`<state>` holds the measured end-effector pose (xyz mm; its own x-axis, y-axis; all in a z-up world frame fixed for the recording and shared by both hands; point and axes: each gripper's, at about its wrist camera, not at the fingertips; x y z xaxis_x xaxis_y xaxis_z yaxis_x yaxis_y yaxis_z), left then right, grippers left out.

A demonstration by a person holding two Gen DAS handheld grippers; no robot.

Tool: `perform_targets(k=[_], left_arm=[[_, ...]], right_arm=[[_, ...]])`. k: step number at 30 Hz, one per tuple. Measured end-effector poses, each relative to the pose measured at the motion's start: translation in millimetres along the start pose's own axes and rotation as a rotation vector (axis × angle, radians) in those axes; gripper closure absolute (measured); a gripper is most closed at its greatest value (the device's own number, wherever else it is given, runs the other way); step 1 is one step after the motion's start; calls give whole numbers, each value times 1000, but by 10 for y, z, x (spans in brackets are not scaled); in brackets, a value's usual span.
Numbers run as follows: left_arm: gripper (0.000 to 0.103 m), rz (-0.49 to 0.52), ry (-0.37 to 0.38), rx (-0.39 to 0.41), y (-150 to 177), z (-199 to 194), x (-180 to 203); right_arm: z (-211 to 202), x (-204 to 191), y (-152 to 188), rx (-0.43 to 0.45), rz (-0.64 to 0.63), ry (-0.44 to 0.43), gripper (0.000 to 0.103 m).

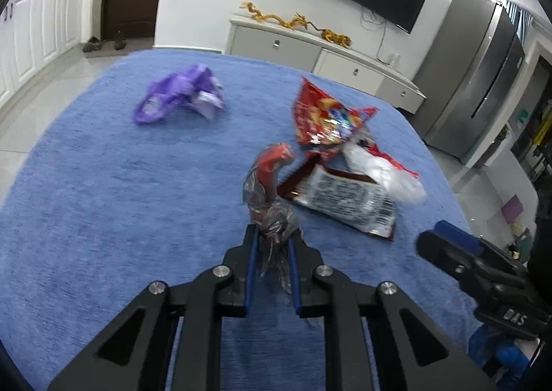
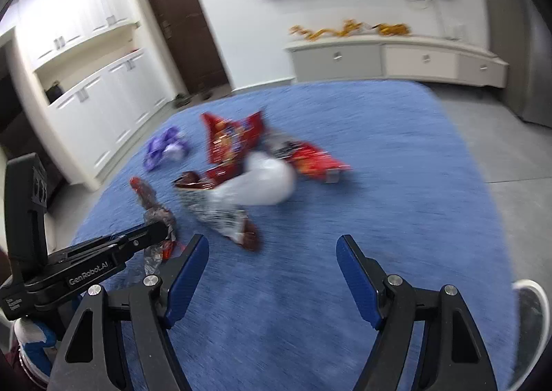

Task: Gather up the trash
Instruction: 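Grasp the red-tipped clear wrapper with the left tool while the right tool grasps the brown printed bag, then lift both held items and carry them toward the bin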

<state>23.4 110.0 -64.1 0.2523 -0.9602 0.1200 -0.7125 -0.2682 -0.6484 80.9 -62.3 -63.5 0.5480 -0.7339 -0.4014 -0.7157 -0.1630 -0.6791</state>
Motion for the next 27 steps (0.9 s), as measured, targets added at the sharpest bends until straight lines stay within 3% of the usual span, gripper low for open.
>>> perform_targets(k=[8, 11, 13, 21, 23, 27], left_arm=[[88, -43, 16, -10, 14, -7, -230], [88, -28, 17, 5, 31, -74, -200], [88, -23, 13, 13, 89, -157, -228], [88, -28, -34, 43, 136, -401, -396], [88, -19, -49, 60, 153, -490, -415], [88, -4, -60, 84, 182, -672, -395]], right_arm=[[396, -139, -186, -58, -18, -74, 33], [471, -175, -223, -79, -25, -92, 49], [488, -218, -214, -92, -45, -87, 67], [335, -479, -9, -100, -121, -140, 78], [222, -523, 92, -92, -121, -148, 86], [13, -532, 239, -69, -107, -134, 88]])
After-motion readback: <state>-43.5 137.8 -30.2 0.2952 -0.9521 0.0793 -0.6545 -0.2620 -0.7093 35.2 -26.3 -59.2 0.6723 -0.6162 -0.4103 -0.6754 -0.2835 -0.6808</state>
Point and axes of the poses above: each gripper's, at about its wrist camera, not at the fingertips, and z roughly the way its jaws point, x to its right, y to its underside, and after that the axes turned 10 degrees about -y, right-handed
